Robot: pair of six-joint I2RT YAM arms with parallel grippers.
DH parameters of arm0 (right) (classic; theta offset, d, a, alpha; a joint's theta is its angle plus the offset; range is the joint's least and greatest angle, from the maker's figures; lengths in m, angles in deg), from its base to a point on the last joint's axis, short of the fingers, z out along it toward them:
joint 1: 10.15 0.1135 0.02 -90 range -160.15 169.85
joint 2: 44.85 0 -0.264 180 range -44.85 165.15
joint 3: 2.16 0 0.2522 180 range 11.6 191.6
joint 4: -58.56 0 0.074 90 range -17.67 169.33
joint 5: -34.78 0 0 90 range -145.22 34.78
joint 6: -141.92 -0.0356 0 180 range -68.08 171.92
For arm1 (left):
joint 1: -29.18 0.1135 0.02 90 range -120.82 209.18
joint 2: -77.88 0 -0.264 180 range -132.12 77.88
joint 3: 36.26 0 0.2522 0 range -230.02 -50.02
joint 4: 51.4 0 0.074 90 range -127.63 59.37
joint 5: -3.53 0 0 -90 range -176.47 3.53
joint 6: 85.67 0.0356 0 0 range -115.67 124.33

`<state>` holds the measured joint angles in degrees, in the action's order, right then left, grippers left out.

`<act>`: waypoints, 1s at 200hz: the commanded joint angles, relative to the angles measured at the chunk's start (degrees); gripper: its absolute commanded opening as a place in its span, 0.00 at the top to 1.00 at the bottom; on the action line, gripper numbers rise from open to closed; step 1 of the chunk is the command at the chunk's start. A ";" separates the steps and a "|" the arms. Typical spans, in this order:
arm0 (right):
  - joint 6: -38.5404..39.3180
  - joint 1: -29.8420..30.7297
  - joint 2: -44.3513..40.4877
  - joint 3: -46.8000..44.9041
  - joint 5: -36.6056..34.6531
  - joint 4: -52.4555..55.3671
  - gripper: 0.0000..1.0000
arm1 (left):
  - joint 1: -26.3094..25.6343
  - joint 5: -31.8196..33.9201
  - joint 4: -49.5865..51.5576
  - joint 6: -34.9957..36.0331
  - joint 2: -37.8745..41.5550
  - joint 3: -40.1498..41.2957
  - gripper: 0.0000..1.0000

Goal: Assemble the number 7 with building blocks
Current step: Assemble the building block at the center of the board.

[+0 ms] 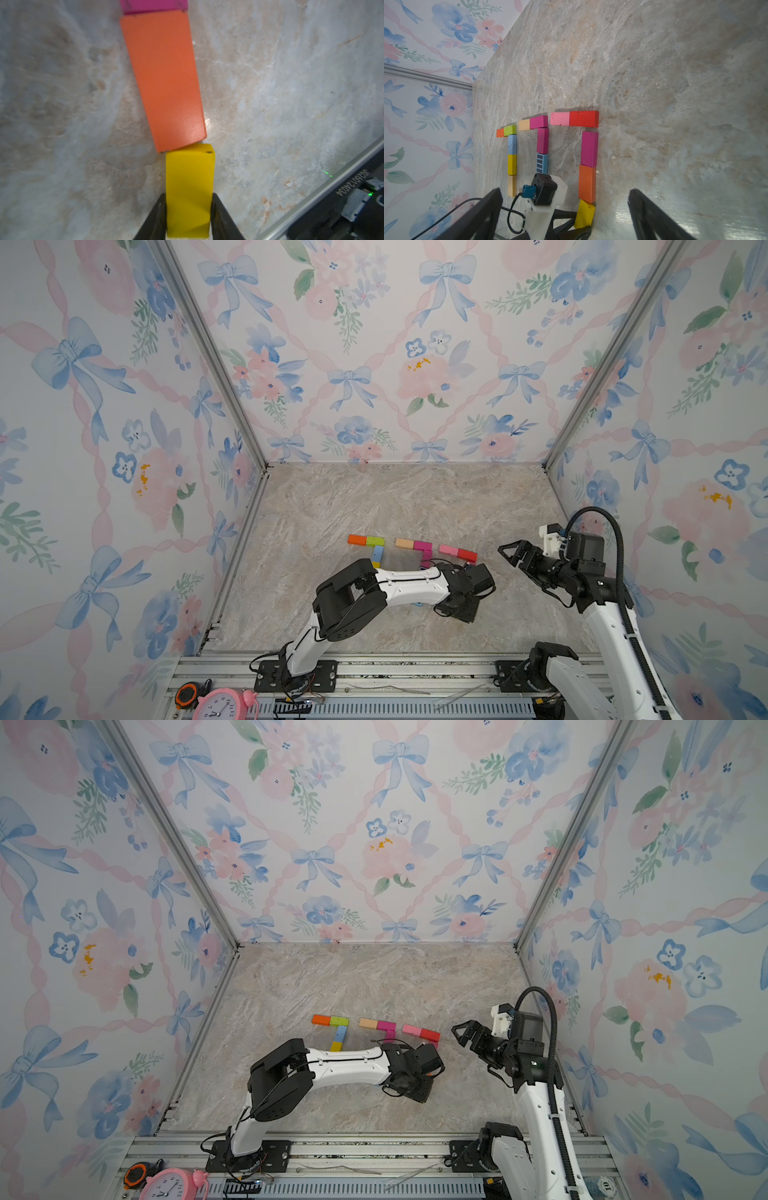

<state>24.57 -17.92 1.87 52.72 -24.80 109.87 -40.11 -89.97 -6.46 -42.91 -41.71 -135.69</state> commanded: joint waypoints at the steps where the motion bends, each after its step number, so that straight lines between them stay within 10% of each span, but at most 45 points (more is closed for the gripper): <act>1: 1.10 0.48 -0.64 0.26 -0.68 1.66 0.03 | 0.37 0.35 0.89 -0.84 -1.96 -0.12 0.60; 200: -0.26 0.73 0.96 0.93 2.83 3.68 0.03 | -0.50 1.62 0.68 -0.08 2.36 1.78 0.45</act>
<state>25.11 -17.90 2.16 52.72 -24.72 111.37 -40.83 -90.08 -7.53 -43.90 -41.82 -136.06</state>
